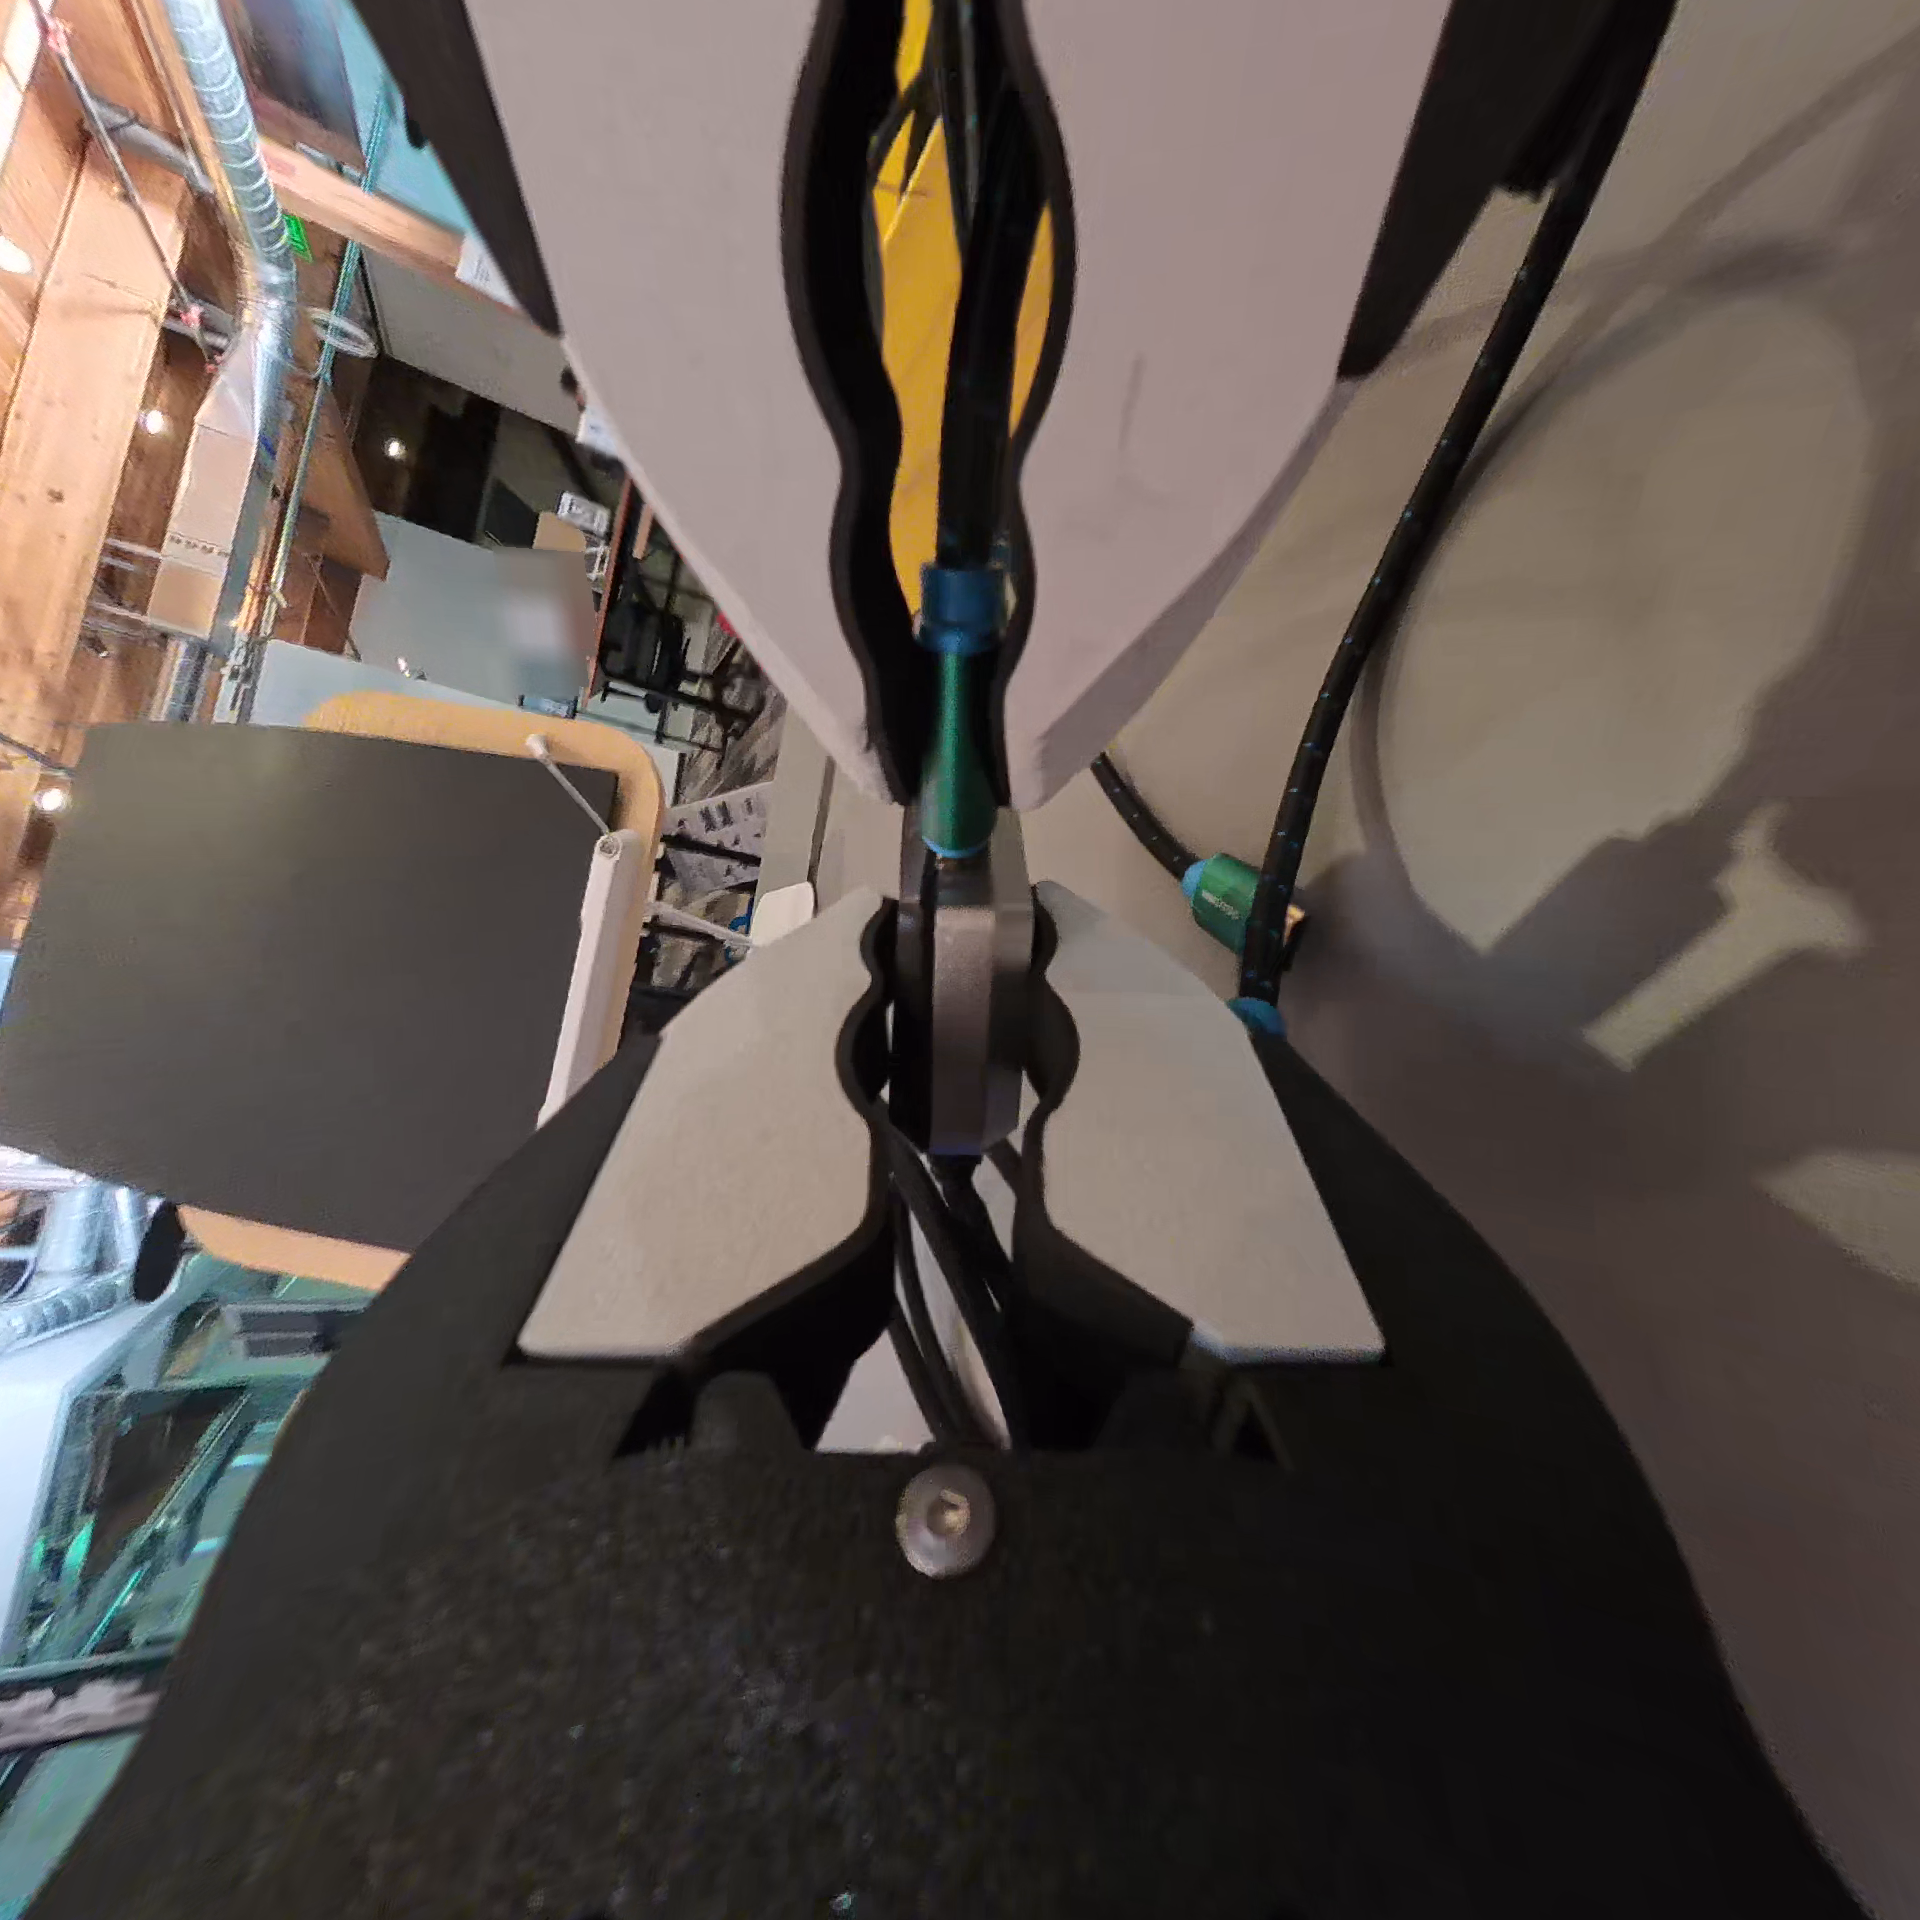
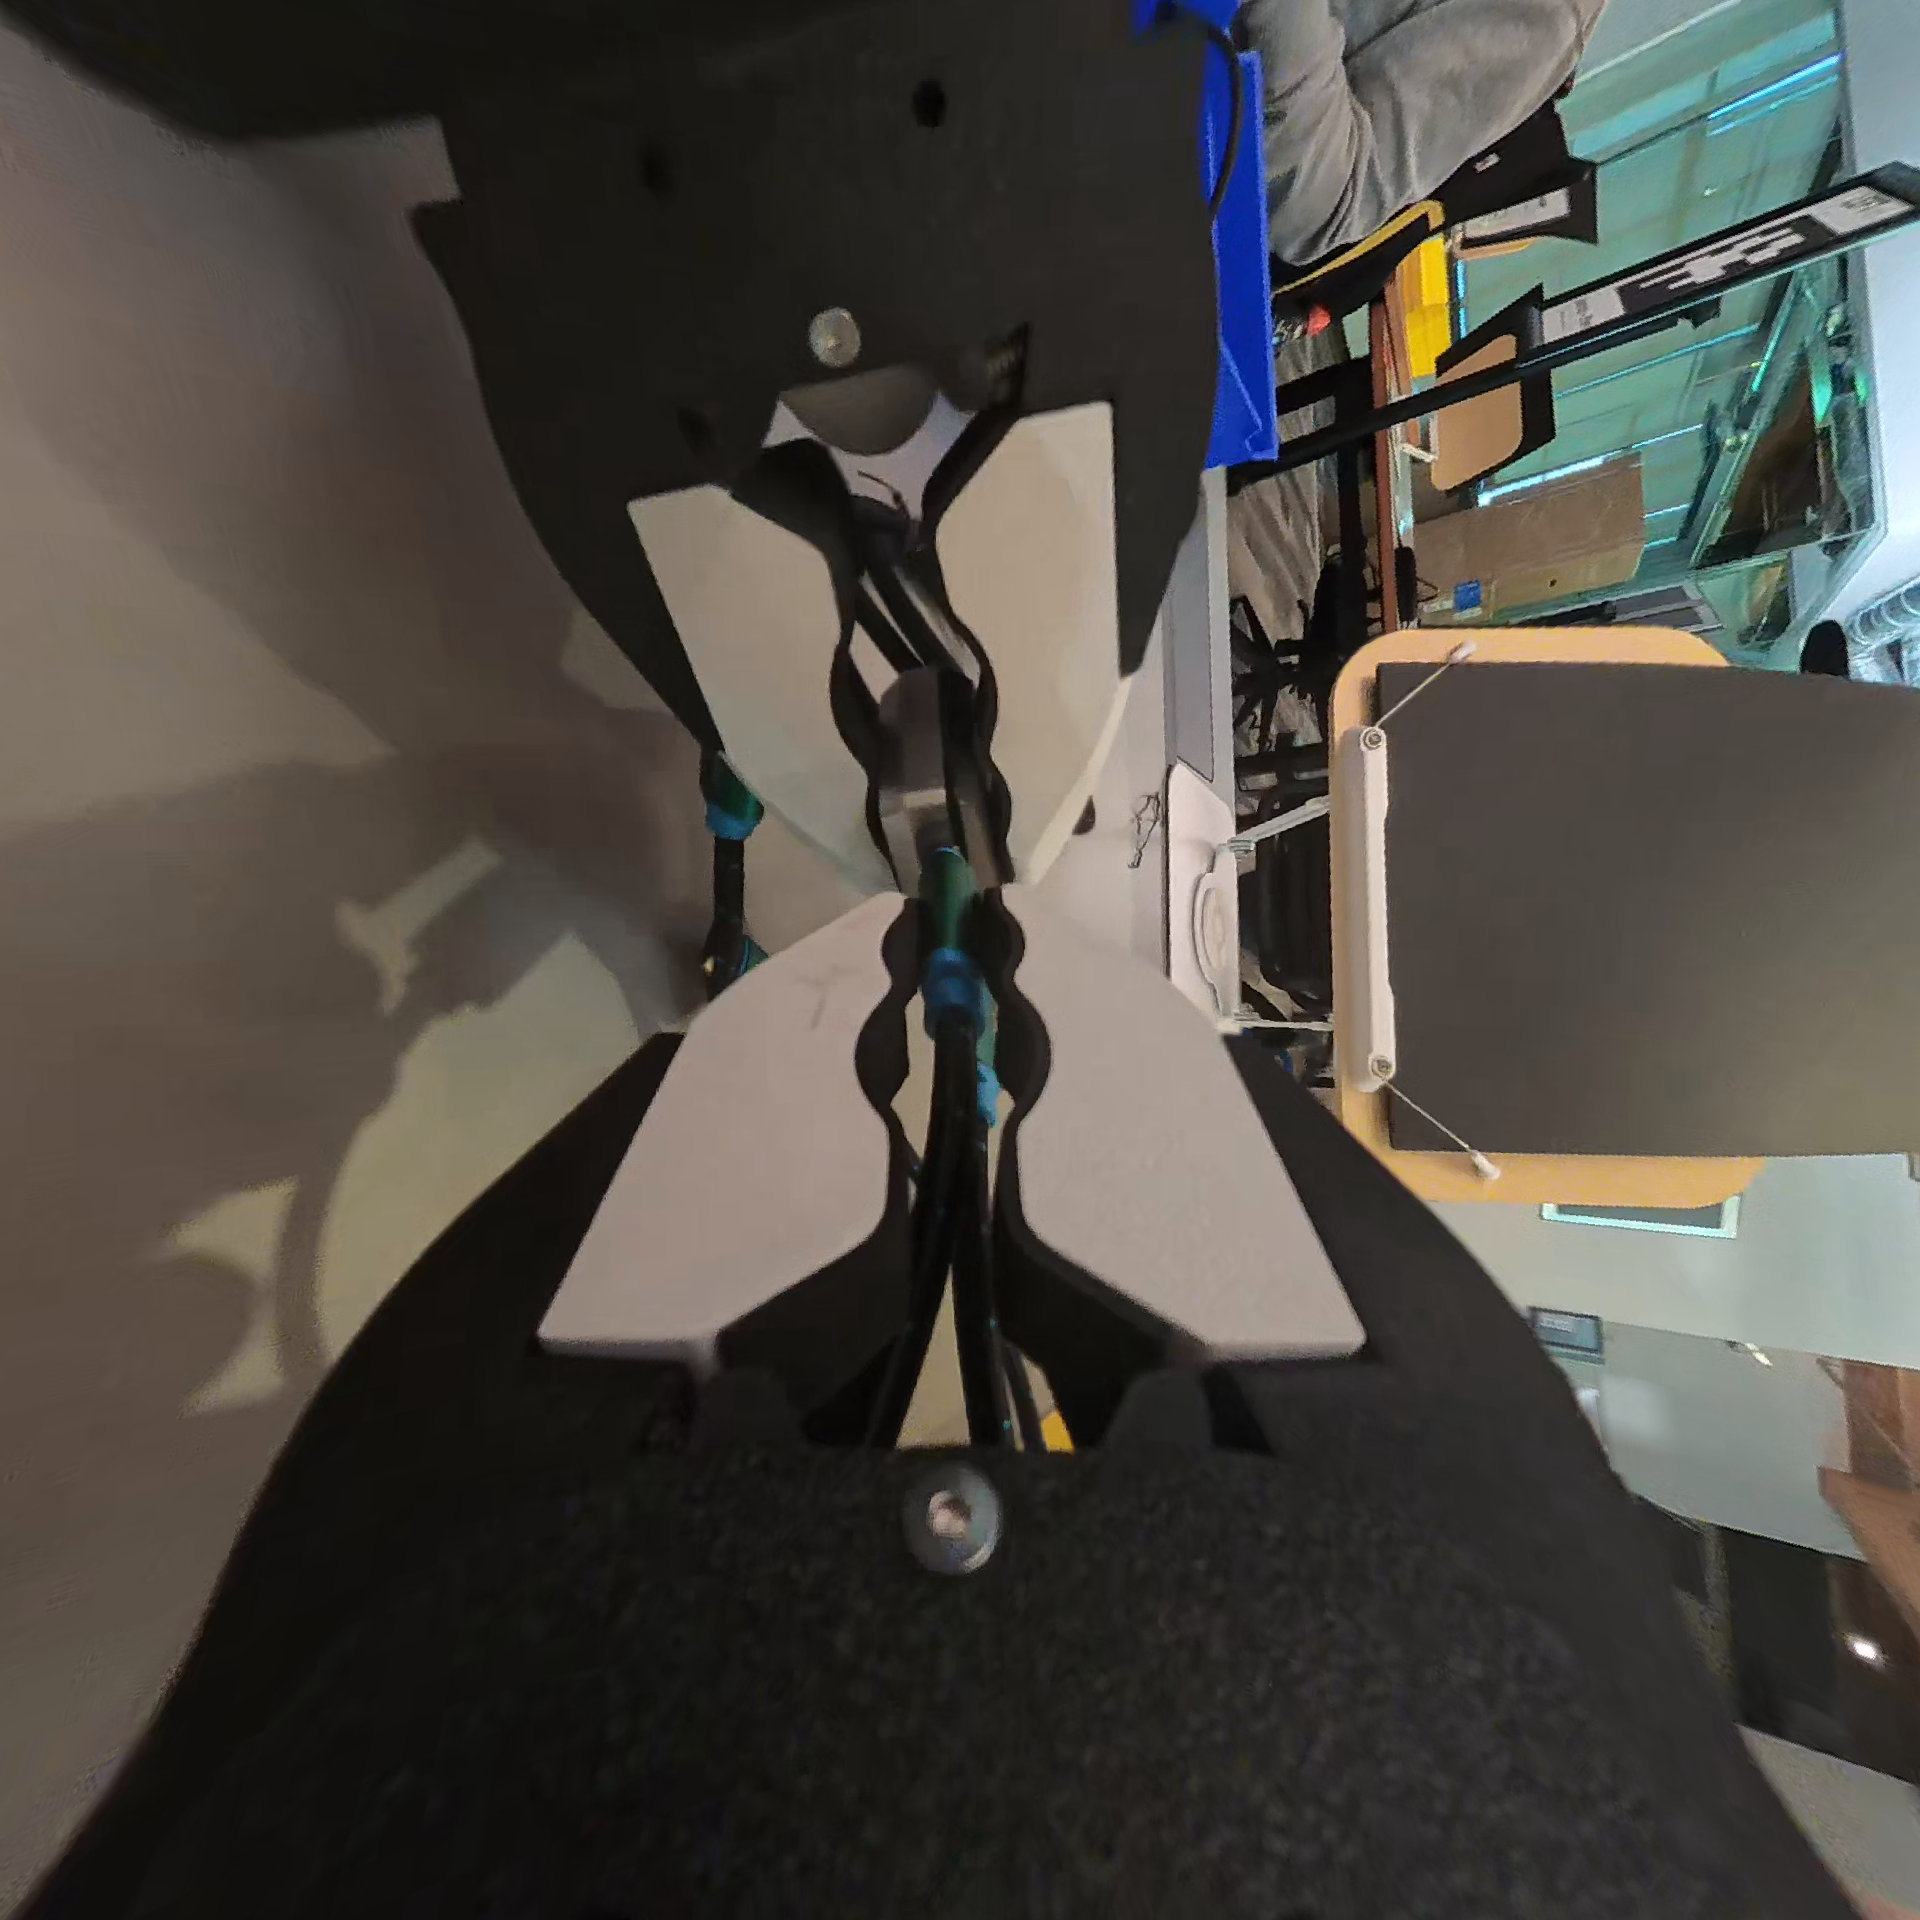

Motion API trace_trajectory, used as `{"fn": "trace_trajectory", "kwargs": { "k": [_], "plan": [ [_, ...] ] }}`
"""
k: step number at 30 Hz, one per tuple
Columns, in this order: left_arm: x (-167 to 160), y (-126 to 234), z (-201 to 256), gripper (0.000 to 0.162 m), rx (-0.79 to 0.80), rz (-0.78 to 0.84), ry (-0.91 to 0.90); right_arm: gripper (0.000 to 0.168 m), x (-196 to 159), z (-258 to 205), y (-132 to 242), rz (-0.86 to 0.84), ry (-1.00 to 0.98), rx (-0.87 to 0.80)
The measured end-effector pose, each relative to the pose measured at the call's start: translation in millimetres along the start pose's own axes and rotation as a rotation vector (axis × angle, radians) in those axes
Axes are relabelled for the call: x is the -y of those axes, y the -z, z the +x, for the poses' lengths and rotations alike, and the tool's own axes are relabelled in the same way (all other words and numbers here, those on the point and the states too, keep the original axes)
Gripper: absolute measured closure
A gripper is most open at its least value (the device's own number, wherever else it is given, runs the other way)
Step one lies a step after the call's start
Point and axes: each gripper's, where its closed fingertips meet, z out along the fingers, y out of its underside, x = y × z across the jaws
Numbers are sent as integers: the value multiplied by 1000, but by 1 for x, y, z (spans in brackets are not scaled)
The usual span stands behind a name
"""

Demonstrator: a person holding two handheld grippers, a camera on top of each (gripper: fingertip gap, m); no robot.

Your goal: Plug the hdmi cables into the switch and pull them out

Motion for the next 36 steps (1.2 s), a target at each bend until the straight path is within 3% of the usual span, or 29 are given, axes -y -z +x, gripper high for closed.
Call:
{"fn": "trace_trajectory", "kwargs": {
  "k": [2,8,11,13,18,20,30,36],
  "plan": [
    [-2,2,-5,141,47,-23,-18,157,2,2,0,49,-102,22],
    [-10,5,-7,141,164,-26,-135,137,9,12,20,135,-734,147],
    [-13,2,-4,141,182,-61,-169,142,7,9,24,122,-876,180],
    [-16,0,-7,141,191,-82,-167,146,0,5,26,64,-916,189],
    [-14,3,-9,141,195,-73,-159,127,8,-7,30,-47,-1036,215],
    [-11,4,-9,141,201,-62,-172,132,-4,-7,24,-128,-998,145],
    [-8,5,-7,141,198,-81,-167,144,-5,-8,12,-166,-1058,70],
    [-9,5,-7,141,190,-68,-177,143,-4,-17,8,-152,-1073,132]
  ]
}}
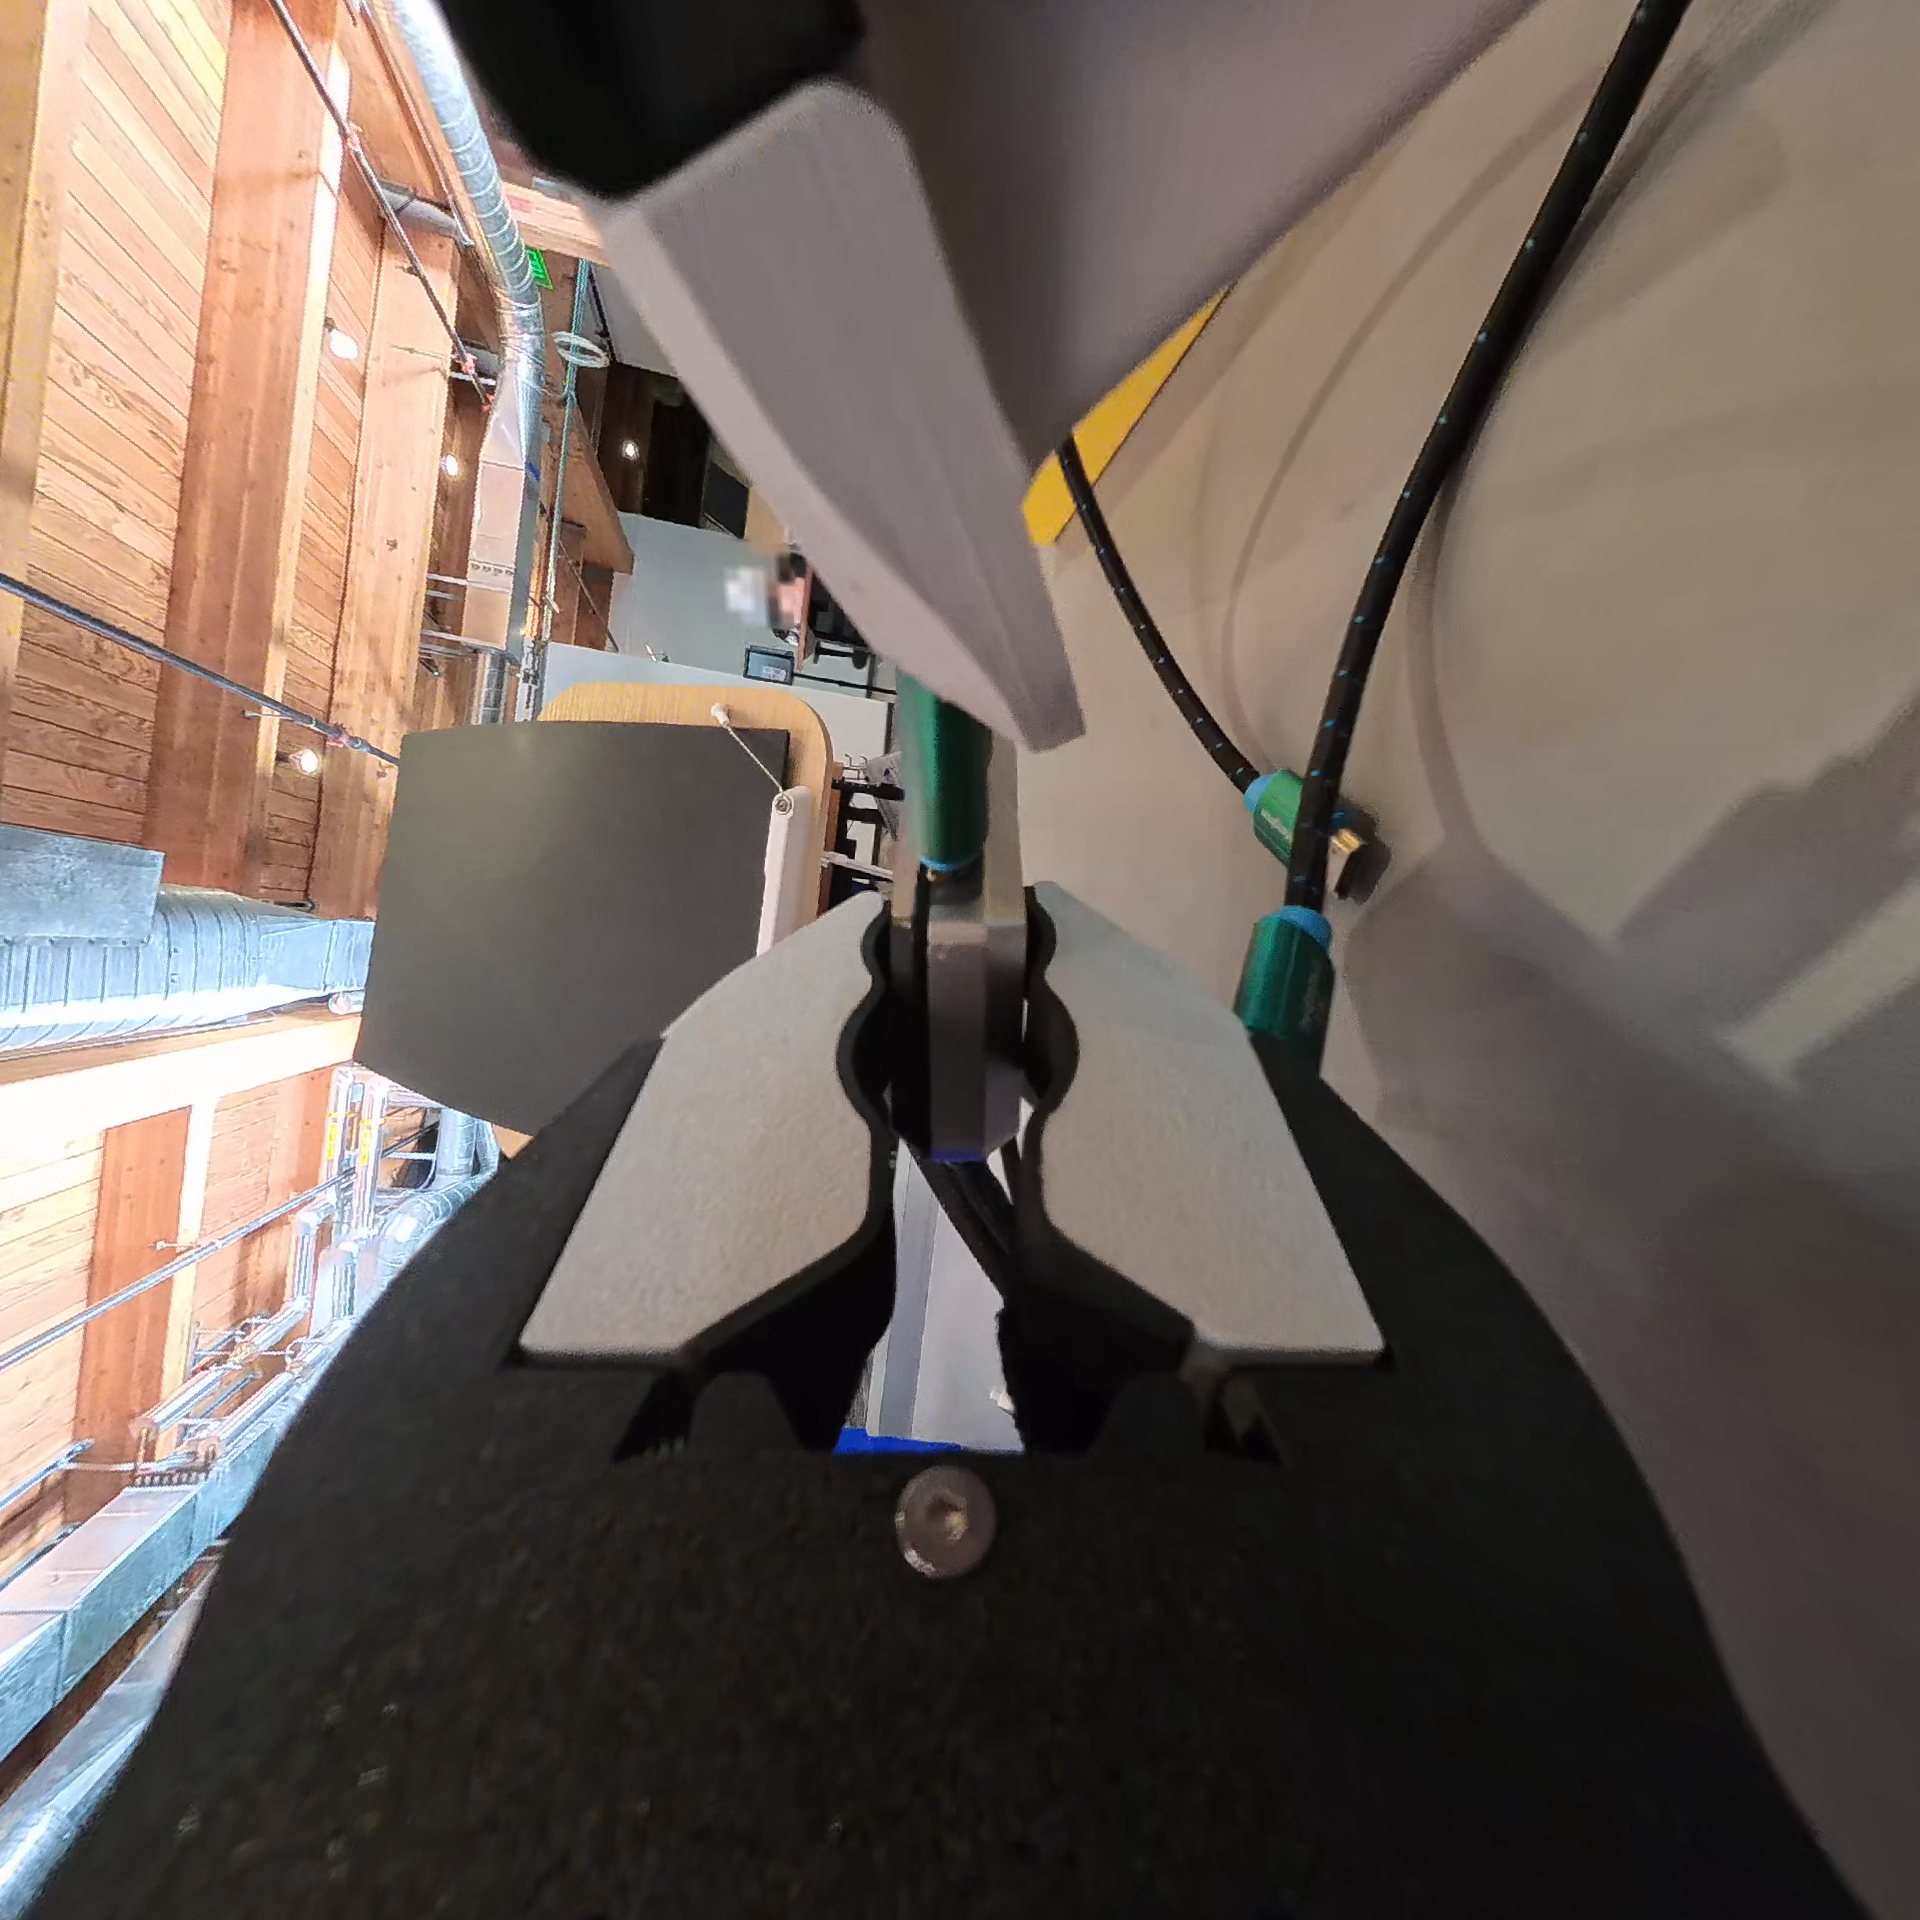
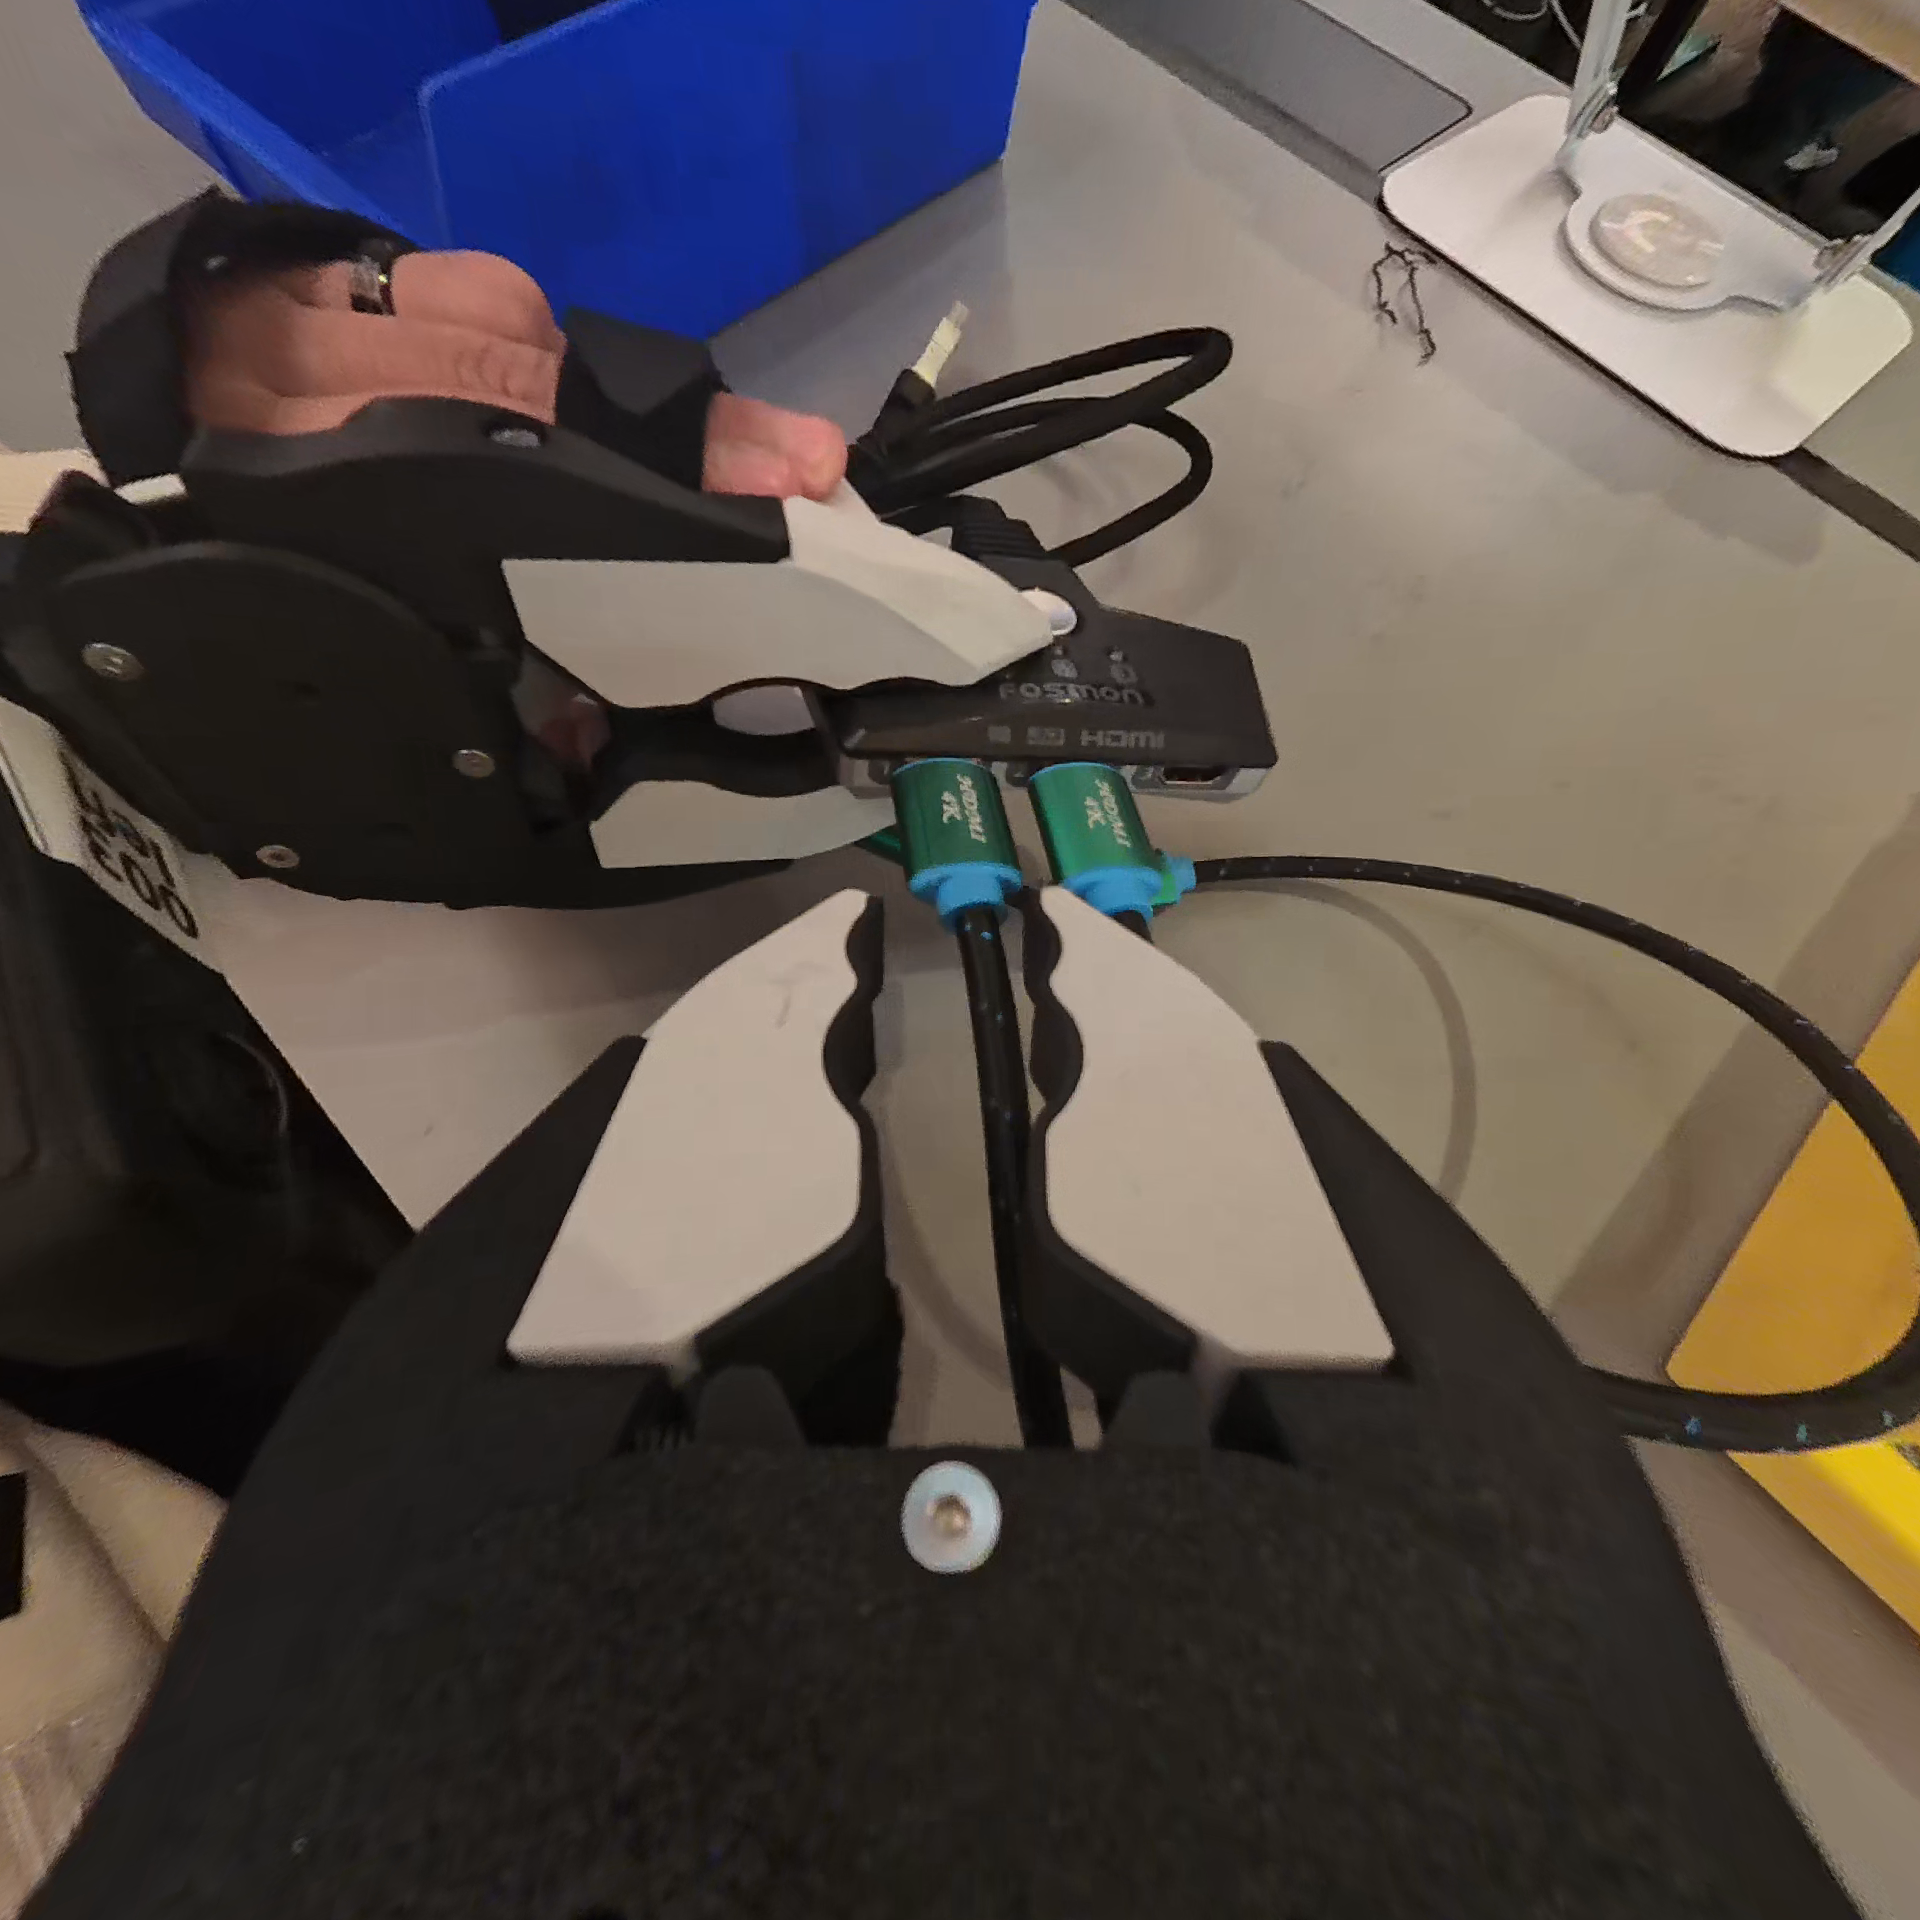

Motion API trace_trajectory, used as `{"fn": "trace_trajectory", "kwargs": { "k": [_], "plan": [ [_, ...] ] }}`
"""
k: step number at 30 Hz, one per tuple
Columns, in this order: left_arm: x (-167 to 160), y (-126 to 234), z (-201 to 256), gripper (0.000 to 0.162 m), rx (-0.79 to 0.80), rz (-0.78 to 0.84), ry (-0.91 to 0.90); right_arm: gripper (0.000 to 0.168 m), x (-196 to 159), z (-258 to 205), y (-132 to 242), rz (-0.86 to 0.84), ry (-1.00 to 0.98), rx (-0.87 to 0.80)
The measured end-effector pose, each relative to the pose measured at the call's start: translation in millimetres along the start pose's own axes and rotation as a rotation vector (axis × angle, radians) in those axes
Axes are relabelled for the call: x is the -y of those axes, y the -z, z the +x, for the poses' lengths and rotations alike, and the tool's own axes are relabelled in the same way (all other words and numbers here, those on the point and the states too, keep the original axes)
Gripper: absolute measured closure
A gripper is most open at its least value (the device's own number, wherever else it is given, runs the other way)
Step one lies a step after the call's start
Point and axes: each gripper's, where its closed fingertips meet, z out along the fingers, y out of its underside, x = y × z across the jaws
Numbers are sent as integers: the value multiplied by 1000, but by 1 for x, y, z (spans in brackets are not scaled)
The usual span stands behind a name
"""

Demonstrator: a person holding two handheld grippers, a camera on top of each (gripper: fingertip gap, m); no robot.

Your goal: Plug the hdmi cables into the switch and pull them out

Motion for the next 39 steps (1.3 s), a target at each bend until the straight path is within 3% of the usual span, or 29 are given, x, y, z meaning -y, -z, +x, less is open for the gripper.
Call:
{"fn": "trace_trajectory", "kwargs": {
  "k": [11,14,21,23,26,33,36,38,39],
  "plan": [
    [-2,-1,-1,142,9,-14,1,139,3,-1,-3,41,-2,7],
    [0,0,-3,142,11,-25,5,150,5,4,-1,63,5,-49],
    [1,0,-2,141,-23,48,18,159,1,1,4,65,16,36],
    [-10,-4,0,141,-27,-3,0,159,-3,3,6,54,33,31],
    [-57,-10,-4,141,-35,-109,42,160,-5,17,25,94,48,-7],
    [-50,-14,-4,141,-39,-79,61,158,-28,34,34,85,88,-10],
    [-43,-14,-7,141,-35,-85,72,156,-48,34,2,-61,198,-36],
    [-37,-12,-10,141,-22,-80,65,132,-56,23,-16,-115,202,-8],
    [-35,-11,-10,141,-18,-76,60,132,-54,19,-17,-111,206,-2]
  ]
}}
